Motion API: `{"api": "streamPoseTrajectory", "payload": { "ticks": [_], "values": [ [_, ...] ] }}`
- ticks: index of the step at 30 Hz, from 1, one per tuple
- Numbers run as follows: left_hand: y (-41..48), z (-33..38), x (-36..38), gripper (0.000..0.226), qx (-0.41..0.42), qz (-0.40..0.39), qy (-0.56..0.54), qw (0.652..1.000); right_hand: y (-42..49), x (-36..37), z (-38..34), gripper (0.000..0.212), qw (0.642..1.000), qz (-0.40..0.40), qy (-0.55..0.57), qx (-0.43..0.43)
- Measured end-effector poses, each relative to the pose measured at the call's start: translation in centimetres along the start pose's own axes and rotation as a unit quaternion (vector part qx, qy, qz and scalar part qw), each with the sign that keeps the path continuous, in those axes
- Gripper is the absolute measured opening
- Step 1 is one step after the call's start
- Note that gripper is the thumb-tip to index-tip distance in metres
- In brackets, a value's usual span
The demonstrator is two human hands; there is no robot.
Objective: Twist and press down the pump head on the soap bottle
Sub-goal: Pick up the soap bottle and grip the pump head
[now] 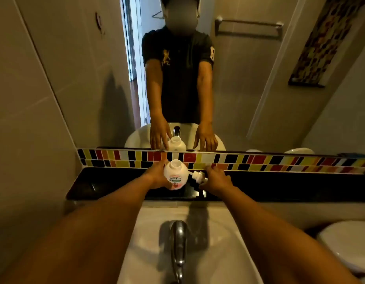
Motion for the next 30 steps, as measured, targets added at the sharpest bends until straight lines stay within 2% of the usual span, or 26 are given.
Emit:
{"api": "streamPoseTrajectory", "payload": {
  "ticks": [4,8,13,16,20,22,26,30],
  "values": [
    [0.5,0.1,0.4,0.089,0.001,0.022,-0.1,0.995,0.7,0.5,0.7,0.066,0.997,0.052,0.055,0.009],
    [1.0,-0.1,1.3,0.079,0.009,0.039,-0.151,0.988,1.4,1.3,0.8,0.054,0.991,0.081,0.108,0.0],
    [1.4,-0.3,1.8,0.079,0.012,0.042,-0.166,0.985,1.1,1.6,0.9,0.046,0.989,0.093,0.119,0.004],
    [1.4,-0.6,1.4,0.08,0.005,0.044,-0.161,0.986,1.1,1.8,1.2,0.044,0.982,0.09,0.167,0.016],
    [1.0,-1.0,-0.8,0.08,-0.003,0.056,-0.103,0.993,1.0,0.9,1.6,0.049,0.95,0.061,0.304,0.028],
    [0.8,-1.4,-2.2,0.082,-0.013,0.067,-0.041,0.997,0.9,0.0,1.7,0.054,0.942,0.052,0.33,0.022],
    [-0.4,-1.4,-4.0,0.084,-0.032,0.07,0.087,0.993,0.2,-1.5,0.9,0.055,0.943,0.033,0.331,-0.001],
    [-1.7,-0.9,-4.9,0.085,-0.034,0.068,0.126,0.989,-0.8,-3.0,-0.8,0.051,0.953,0.031,0.298,-0.048]
  ]
}}
Point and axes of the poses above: each hand's wrist, its own y-axis towards the middle knuckle, its own x-axis out of the palm, z = x × y, the point moved 6 cm from there along y, towards the middle knuckle, and after that the axes turned 3 degrees about -x, right-handed, at the moved point
